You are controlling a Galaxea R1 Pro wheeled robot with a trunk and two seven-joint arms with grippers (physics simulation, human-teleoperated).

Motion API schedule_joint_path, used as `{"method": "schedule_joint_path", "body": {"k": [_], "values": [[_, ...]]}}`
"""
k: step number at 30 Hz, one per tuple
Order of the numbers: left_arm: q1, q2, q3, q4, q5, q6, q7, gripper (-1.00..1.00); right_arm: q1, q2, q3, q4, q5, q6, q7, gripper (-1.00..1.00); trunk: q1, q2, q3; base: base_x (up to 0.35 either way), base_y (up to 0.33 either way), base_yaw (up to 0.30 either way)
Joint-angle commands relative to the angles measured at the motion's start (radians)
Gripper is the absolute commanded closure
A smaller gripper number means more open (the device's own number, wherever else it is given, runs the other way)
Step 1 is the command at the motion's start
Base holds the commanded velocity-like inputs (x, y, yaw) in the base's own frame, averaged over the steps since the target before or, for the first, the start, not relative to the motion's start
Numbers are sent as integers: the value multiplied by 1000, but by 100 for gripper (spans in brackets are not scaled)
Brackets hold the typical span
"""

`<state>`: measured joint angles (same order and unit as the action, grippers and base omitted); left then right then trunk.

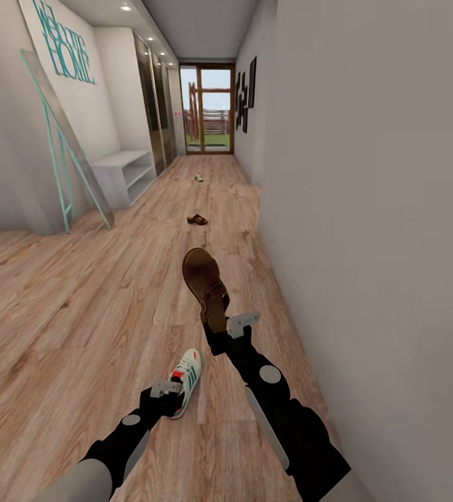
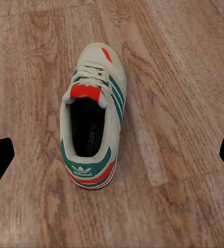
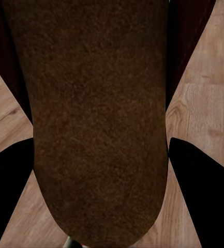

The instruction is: Pick up the two gym shoes and the two sandals from the corridor floor and place them onto the hallstand (shoe rack) in the corridor, making sure they are on the rack and not on the floor. Arrange them so the two gym shoes are next to each other and the two sandals are next to each other.

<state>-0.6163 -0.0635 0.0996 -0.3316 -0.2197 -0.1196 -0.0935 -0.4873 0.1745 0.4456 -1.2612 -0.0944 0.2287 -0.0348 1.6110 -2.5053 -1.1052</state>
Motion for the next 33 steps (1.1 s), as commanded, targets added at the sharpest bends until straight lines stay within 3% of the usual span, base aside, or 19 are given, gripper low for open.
{"method": "schedule_joint_path", "body": {"k": [1,23,33], "values": [[0,-1,9,0,-9,-4,-5,-100,0,0,1,-1,-10,4,-4,100,0,0,-1,0,0,0],[0,-1,19,-1,-7,-6,3,-100,0,0,1,-1,-11,6,-4,100,0,0,-1,179,0,0],[0,-1,13,-1,-9,-6,3,-100,0,0,1,-1,-11,7,-4,100,0,0,-1,51,0,0]]}}
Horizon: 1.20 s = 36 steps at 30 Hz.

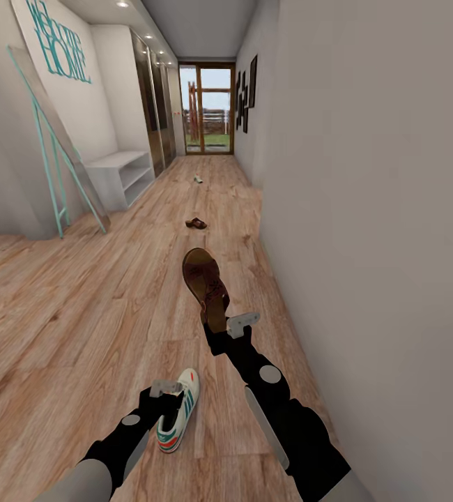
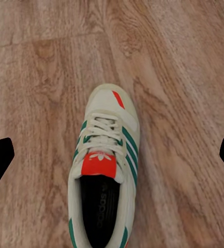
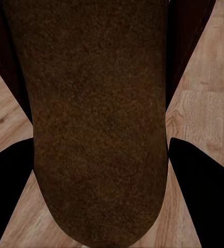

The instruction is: Pick up the two gym shoes and the two sandals from the corridor floor and place them onto the hallstand (shoe rack) in the corridor, making sure they are on the rack and not on the floor. Arrange them so the two gym shoes are next to each other and the two sandals are next to each other.

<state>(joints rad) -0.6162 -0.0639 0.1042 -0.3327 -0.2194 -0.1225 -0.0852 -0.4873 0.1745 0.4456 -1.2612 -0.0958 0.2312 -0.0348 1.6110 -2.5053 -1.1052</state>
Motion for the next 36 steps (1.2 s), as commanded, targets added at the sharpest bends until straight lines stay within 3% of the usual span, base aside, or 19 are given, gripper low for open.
{"method": "schedule_joint_path", "body": {"k": [1,6,17,36], "values": [[-1,-2,6,0,-10,-4,-5,-100,0,0,1,-1,-10,5,-4,100,0,0,-1,7,0,0],[-1,-4,7,-1,-10,-4,-4,-100,0,0,1,-2,-11,4,-4,100,0,0,-1,3,0,0],[-3,1,17,-1,-3,-15,-4,-100,0,0,1,-3,-12,3,-4,100,5,-3,-43,0,0,0],[-4,3,20,0,-2,-45,-2,-100,0,0,1,-4,-12,4,-4,100,13,-7,-142,0,0,0]]}}
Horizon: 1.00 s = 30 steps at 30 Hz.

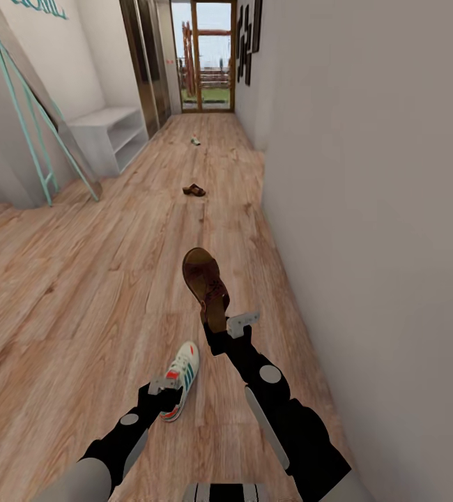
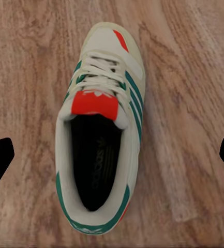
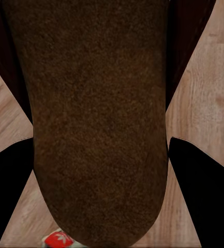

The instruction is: Pick up the two gym shoes and the two sandals from the corridor floor and place them onto the hallstand (shoe rack) in the corridor, making sure they are on the rack and not on the floor. Arrange them so the two gym shoes are next to each other and the two sandals are next to each other.

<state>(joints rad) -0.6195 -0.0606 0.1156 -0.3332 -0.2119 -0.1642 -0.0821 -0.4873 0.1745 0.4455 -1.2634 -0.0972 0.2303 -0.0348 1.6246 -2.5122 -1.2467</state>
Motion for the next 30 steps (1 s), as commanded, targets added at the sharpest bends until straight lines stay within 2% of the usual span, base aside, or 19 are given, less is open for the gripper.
{"method": "schedule_joint_path", "body": {"k": [1,5,10,14,21,30], "values": [[0,-1,9,0,-9,-4,-5,-100,-1,0,1,-2,-10,4,-4,100,0,-1,-6,0,0,0],[1,-1,9,0,-9,-9,-5,-100,-1,0,1,-2,-10,4,-4,100,2,-2,-28,0,0,0],[4,4,11,1,-6,-64,-3,-100,-1,0,1,-1,-10,4,-4,100,4,-3,-55,0,0,0],[4,8,12,2,0,-80,-2,-100,-1,0,1,-2,-10,4,-4,100,6,-4,-77,0,0,0],[4,10,11,2,15,-88,-2,-100,-1,0,1,-1,-10,4,-4,100,9,-5,-115,0,0,0],[4,10,10,2,17,-90,-2,-100,-1,0,1,-1,-10,4,-4,100,13,-7,-165,0,0,0]]}}
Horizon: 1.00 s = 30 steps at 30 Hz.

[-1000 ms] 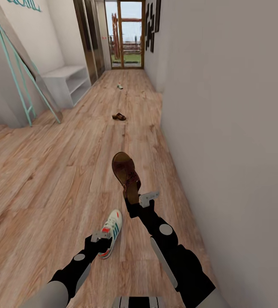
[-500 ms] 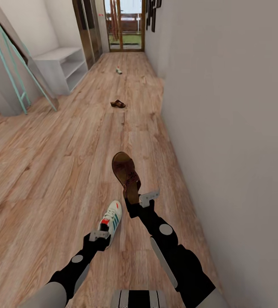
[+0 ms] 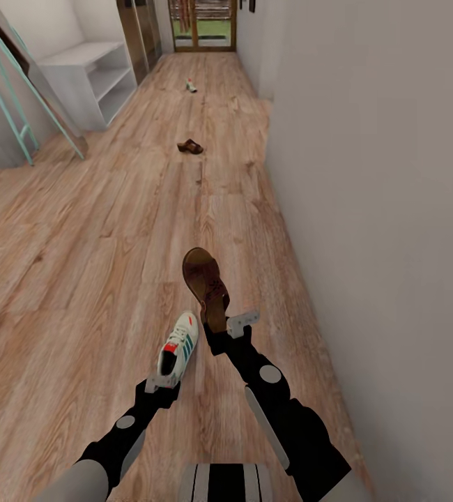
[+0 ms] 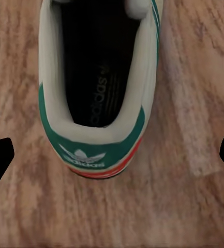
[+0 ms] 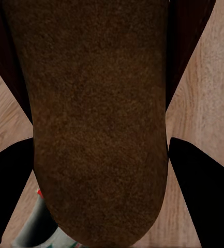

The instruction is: Pick up the two gym shoes and the two sandals from the corridor floor and place them onto the hallstand (shoe rack) in the corridor, making sure they are on the rack and not on the floor. Arrange them so the two gym shoes are next to each other and the two sandals are next to each other.

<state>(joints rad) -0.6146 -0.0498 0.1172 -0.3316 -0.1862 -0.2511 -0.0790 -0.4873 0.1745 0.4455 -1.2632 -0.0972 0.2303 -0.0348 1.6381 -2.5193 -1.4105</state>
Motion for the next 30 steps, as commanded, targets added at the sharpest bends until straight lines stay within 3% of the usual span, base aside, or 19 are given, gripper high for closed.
{"method": "schedule_joint_path", "body": {"k": [1,13,30], "values": [[0,-1,9,0,-9,-3,-5,-100,0,0,1,-2,-10,4,-4,100,0,-1,-6,0,0,0],[0,-1,9,0,-9,-5,-5,-100,0,0,1,-1,-10,4,-4,100,6,-3,-72,0,0,0],[1,2,10,0,-9,-5,-5,-100,0,0,1,-1,-9,4,-4,100,6,-3,-86,23,17,0]]}}
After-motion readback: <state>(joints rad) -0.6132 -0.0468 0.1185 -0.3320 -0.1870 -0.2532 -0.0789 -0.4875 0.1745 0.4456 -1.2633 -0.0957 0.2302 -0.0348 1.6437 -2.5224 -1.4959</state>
